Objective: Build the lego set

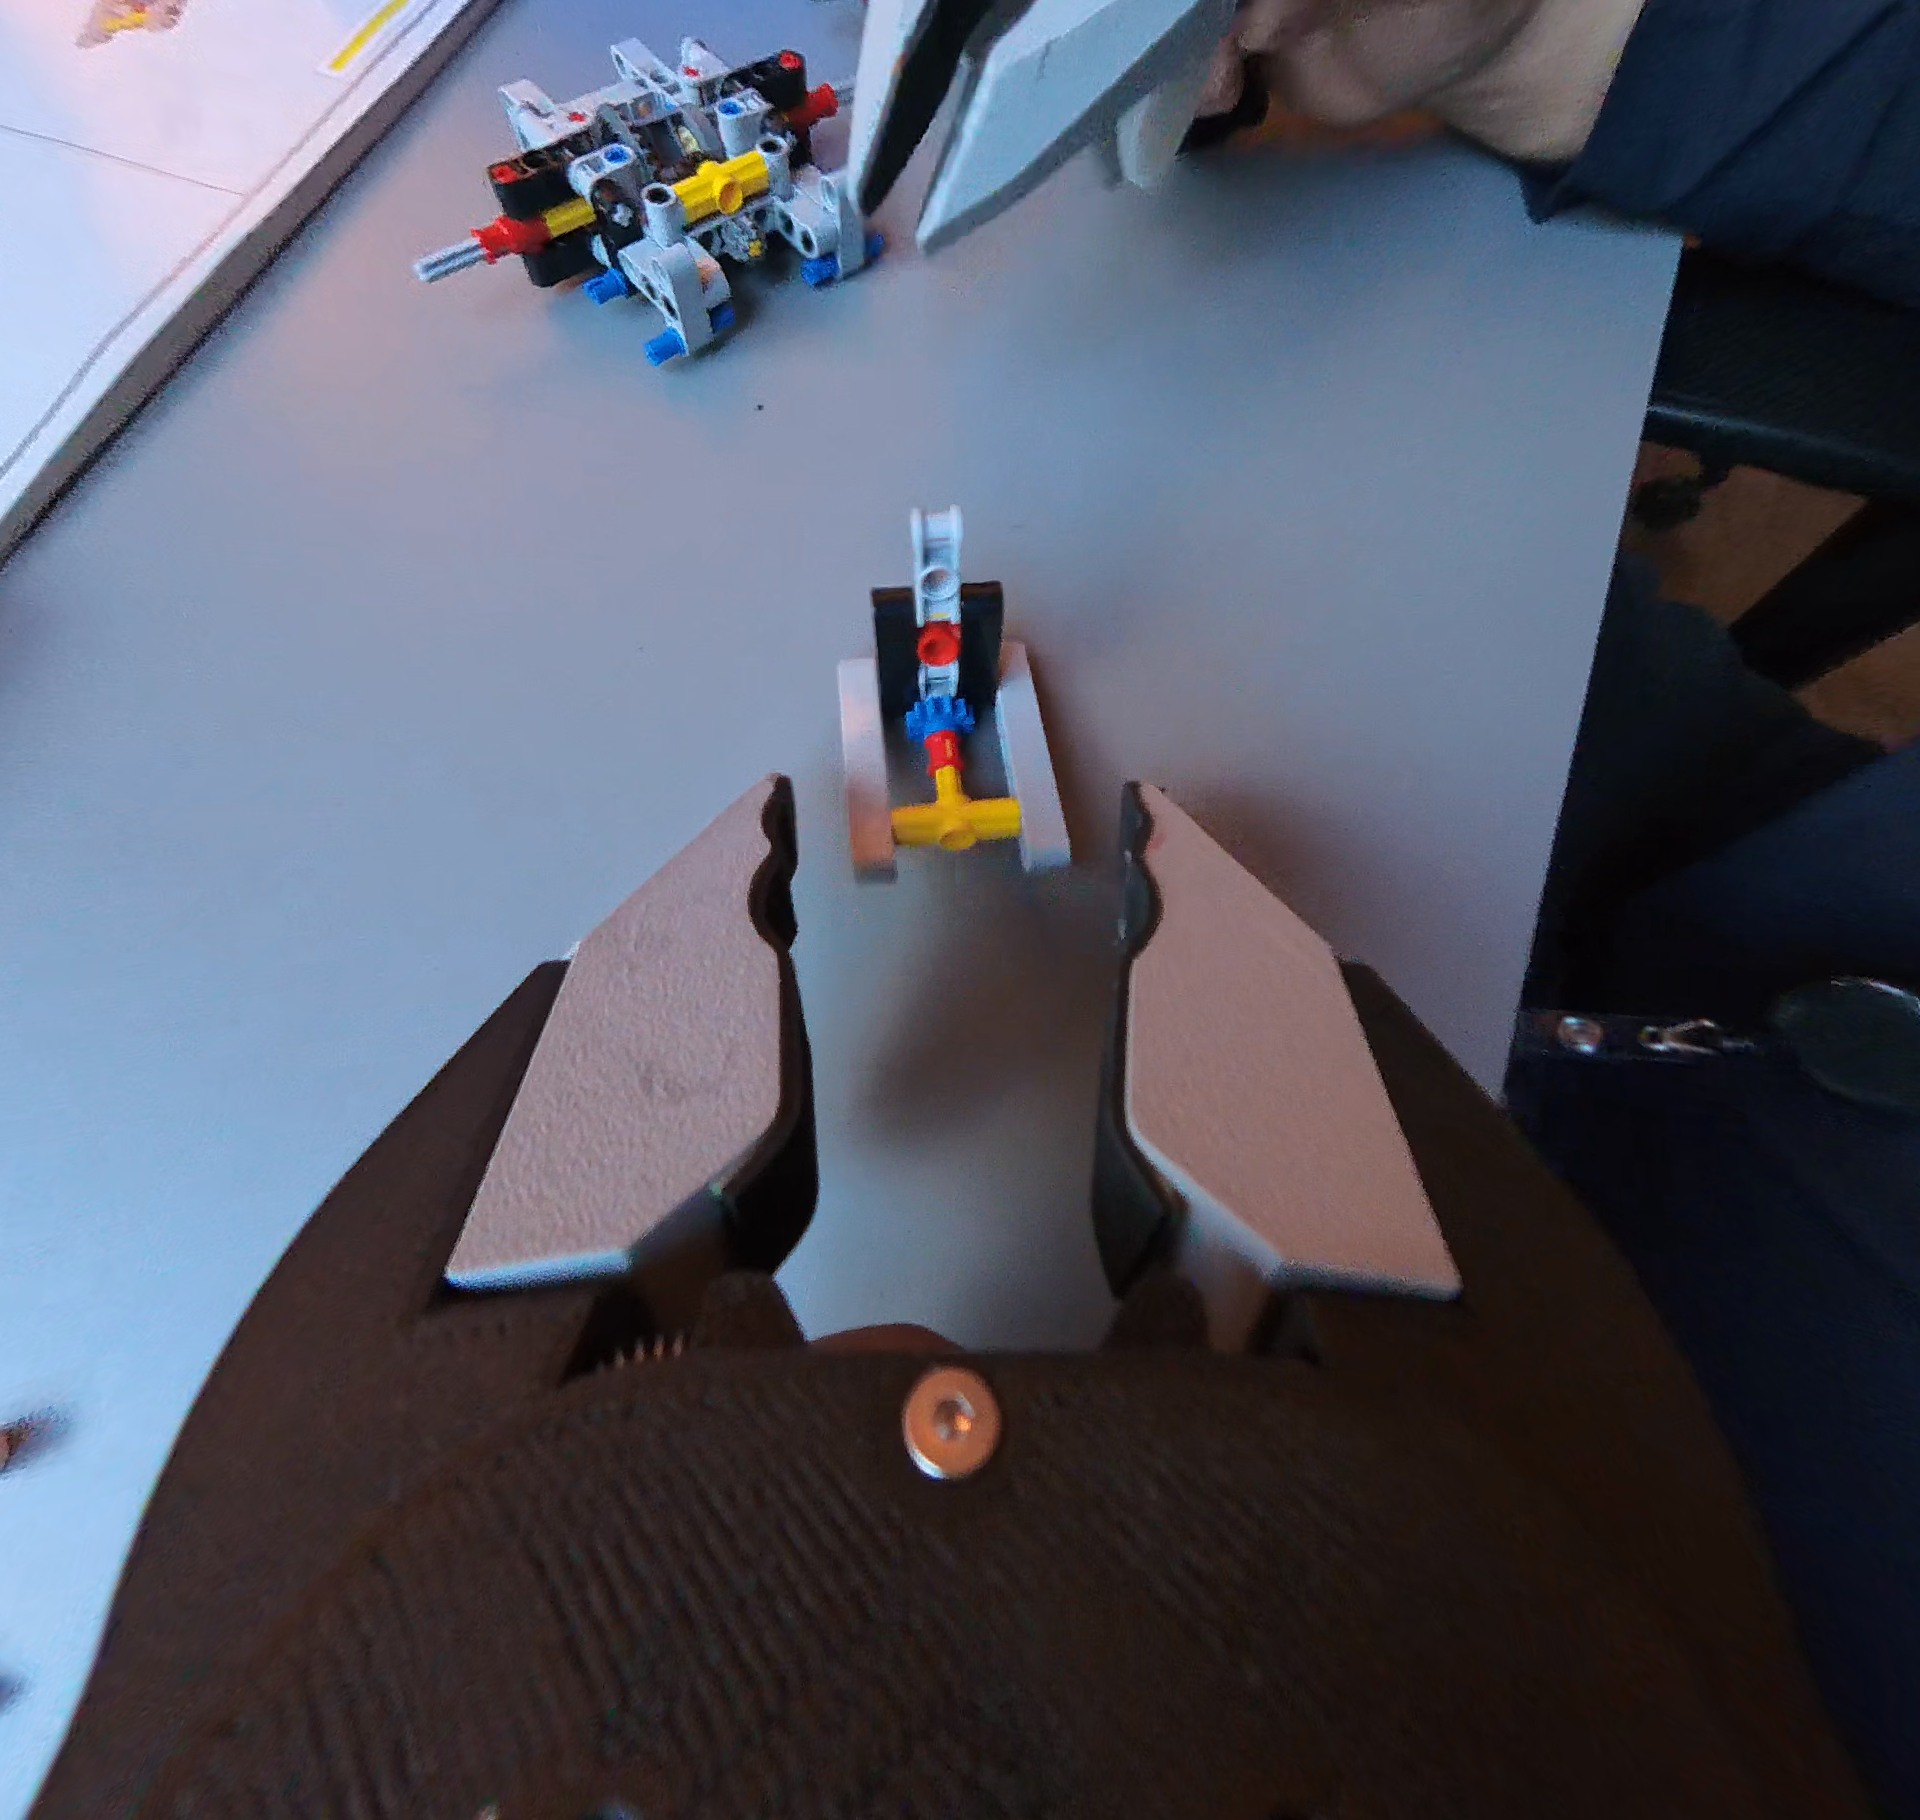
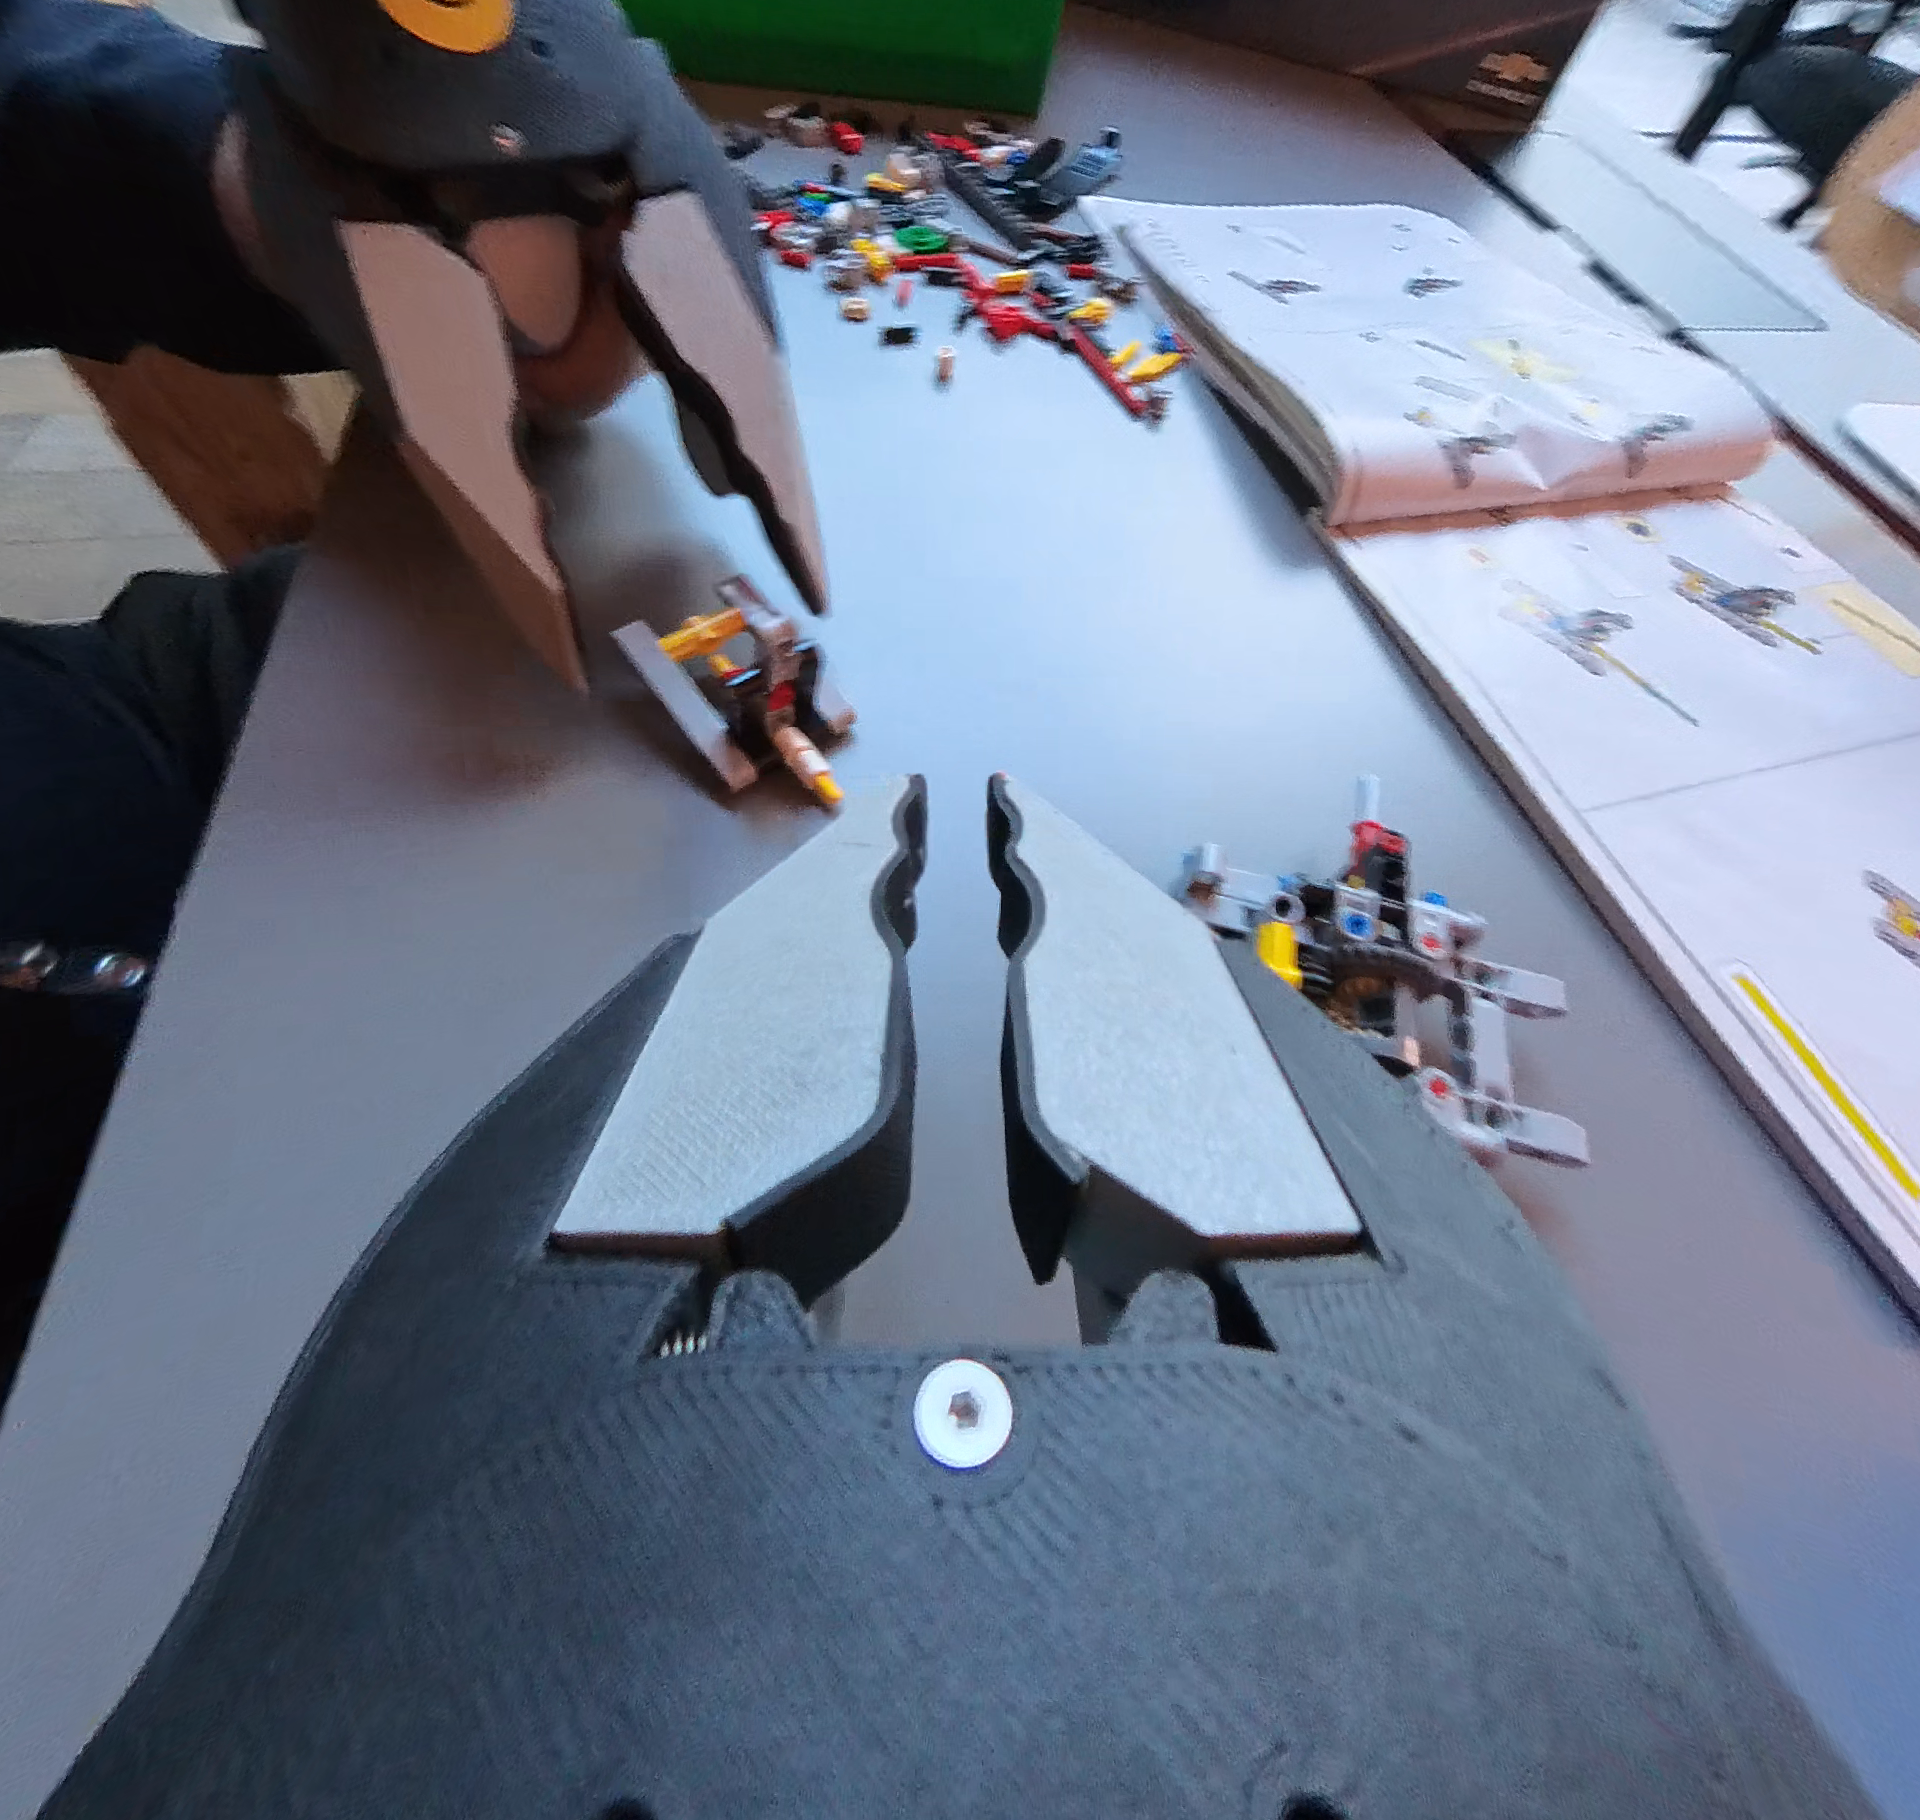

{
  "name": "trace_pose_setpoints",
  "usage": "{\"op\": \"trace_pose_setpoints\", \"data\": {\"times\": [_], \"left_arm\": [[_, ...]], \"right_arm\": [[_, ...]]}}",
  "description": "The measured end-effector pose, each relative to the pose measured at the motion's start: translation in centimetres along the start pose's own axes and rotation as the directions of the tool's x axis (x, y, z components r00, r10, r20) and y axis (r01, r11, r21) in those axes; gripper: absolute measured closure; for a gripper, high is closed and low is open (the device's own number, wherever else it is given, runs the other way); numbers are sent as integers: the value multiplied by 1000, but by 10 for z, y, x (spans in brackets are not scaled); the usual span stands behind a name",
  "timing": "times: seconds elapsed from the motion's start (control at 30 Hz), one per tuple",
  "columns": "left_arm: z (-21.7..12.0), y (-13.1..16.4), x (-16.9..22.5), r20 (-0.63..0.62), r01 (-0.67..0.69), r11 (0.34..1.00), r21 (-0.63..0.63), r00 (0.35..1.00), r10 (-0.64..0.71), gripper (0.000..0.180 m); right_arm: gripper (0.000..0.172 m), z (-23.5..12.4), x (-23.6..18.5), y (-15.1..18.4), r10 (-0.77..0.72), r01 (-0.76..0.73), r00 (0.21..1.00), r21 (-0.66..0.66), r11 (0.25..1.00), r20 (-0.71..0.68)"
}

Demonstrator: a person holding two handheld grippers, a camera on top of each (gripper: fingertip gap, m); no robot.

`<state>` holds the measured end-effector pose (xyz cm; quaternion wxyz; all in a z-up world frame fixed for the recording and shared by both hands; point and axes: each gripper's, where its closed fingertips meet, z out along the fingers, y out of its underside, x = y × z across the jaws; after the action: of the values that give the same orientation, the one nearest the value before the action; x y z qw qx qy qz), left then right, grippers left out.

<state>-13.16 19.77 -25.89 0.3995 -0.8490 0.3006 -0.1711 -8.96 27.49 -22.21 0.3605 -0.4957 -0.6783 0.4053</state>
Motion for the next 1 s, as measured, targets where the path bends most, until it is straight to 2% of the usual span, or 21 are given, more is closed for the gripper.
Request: {"op": "trace_pose_setpoints", "data": {"times": [0.17,0.3,0.4,0.53,1.0], "left_arm": [[-21,-2,-21,44,24,995,92,999,-29,121],[-34,-10,-37,101,-43,983,179,995,25,124],[-34,-12,-33,81,-94,977,192,994,80,130],[-34,-17,-31,131,-188,960,208,978,163,133],[-36,-21,-30,154,-230,945,234,968,198,138]], "right_arm": [[166,-6,21,-3,53,-52,993,17,999,-106],[165,-12,37,-5,67,-62,978,29,998,-199],[164,-15,41,-11,79,-67,975,65,996,-208],[165,-17,43,-15,89,-70,974,96,993,-207],[168,-13,46,-14,144,-124,976,126,984,-164]]}}
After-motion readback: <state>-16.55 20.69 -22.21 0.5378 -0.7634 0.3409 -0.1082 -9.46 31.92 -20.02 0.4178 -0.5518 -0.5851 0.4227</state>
